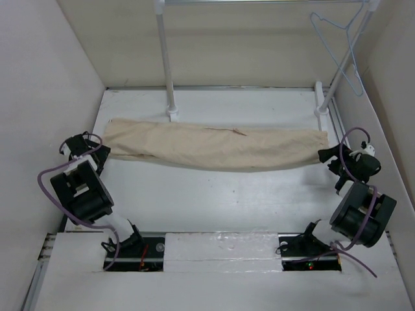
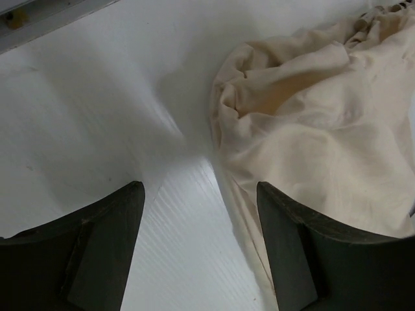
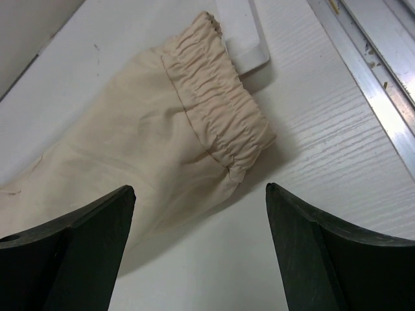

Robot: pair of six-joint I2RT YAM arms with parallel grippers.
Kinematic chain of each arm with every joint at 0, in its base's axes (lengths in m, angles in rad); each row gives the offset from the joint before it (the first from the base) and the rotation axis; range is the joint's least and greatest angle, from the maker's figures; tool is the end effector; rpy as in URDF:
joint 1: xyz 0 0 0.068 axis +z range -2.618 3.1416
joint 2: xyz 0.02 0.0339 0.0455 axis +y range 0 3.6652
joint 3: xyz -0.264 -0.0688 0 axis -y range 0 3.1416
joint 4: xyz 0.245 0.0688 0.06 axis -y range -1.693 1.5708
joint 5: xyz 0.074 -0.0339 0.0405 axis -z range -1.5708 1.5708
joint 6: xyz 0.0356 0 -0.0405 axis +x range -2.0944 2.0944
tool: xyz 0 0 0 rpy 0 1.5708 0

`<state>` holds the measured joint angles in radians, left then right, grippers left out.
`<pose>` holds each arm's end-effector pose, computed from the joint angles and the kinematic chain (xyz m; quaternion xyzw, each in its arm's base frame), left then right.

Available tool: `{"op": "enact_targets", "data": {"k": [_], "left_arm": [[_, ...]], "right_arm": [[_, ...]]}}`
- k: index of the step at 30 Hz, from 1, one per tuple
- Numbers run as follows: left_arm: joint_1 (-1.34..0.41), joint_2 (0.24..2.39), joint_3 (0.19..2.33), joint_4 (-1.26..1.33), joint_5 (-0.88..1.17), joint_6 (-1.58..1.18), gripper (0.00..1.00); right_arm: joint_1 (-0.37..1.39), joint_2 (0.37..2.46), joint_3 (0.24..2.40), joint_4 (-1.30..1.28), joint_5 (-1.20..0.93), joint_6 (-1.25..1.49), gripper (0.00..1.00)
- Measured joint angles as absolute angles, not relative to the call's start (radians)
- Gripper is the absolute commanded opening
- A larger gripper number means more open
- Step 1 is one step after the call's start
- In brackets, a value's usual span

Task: Place the trousers on the hanger
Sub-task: Fold the trousers at the center of the board.

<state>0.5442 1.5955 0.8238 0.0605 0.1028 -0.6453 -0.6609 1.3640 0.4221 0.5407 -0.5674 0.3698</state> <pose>0.2815 0.1661 0.1782 -0.4909 0.7640 -0.0677 0.4132 0.2124 -0.1409 0.1684 0.2601 0.7727 0.1541 0.5582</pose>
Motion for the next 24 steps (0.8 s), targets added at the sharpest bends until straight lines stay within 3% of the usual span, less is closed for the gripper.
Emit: {"op": "enact_targets", "data": {"k": [6,9,10,17,20,24], "left_arm": [[0.55,1.683,0.888,0.091,0.121,-0.684,0.66],[0.55,1.717,0.916,0.108,0.126,-0.692,0.56],[0.55,1.728,0.925,0.114,0.13,-0.693,0.48],[0.55,1.774,0.945,0.152,0.152,-0.693,0.31],[0.55,1.791,0.952,0.17,0.158,-0.691,0.3],[0.55,1.805,0.953,0.193,0.168,-0.691,0.22]], "right_arm": [[-0.662,1.396,0.422,0.546,-0.586,0.368,0.87],[-0.669,1.45,0.423,0.568,-0.596,0.373,0.87],[-0.674,1.483,0.424,0.584,-0.599,0.38,0.87],[-0.688,1.66,0.432,0.794,-0.659,0.495,0.83],[-0.68,1.7,0.447,0.842,-0.65,0.531,0.79],[-0.656,1.744,0.464,0.881,-0.617,0.568,0.6]]}}
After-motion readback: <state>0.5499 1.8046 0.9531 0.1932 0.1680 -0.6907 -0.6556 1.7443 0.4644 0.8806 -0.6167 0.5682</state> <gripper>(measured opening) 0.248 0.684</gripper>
